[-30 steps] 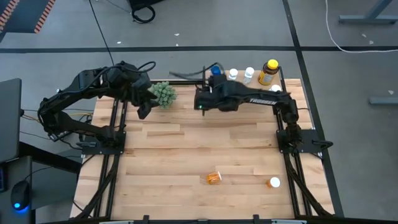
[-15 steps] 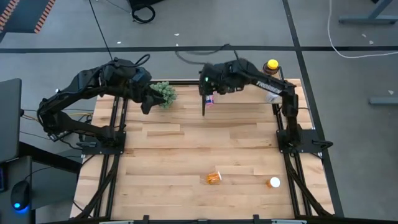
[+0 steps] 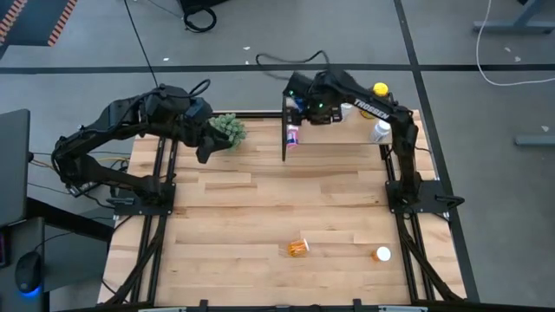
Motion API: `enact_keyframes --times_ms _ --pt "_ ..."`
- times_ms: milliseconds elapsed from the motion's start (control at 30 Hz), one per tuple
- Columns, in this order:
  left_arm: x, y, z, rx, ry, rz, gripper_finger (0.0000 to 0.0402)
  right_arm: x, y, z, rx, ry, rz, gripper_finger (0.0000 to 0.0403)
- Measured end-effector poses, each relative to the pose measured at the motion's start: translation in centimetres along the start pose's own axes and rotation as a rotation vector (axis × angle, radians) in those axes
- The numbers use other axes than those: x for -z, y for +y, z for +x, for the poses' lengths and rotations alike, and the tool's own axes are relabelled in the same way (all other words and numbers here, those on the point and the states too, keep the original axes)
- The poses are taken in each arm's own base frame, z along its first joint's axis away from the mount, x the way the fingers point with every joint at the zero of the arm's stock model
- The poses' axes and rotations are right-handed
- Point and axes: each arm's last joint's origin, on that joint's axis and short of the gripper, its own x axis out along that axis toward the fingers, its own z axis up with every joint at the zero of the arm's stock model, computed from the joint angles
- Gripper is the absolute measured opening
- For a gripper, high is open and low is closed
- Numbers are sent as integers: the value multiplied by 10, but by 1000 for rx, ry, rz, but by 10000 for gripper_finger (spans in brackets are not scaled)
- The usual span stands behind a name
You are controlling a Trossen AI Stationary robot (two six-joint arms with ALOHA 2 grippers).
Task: Pick and place medicine bottles onto shelf by color
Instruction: Put the pink medicine bottle on the shelf
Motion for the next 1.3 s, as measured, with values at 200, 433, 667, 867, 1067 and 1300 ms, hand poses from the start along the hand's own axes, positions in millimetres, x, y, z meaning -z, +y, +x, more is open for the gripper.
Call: enact_keyframes --times_ms 200,433,667,867,1067,1300 --pt "-3 -1 0 12 -26 34 173 14 8 39 49 61 -48 269" --pt "0 -2 0 54 15 63 177 10 11 39 15 6 13 268" --pt "-1 -1 0 52 11 63 176 8 13 39 -19 10 1 268" --pt "-2 -2 0 57 1 63 177 0 9 40 -10 -1 2 268" --pt "-9 -6 -1 93 -78 76 173 -11 2 40 1 -23 29 268" --pt "-14 -8 -2 118 -132 86 180 -6 5 40 -2 -20 16 268"
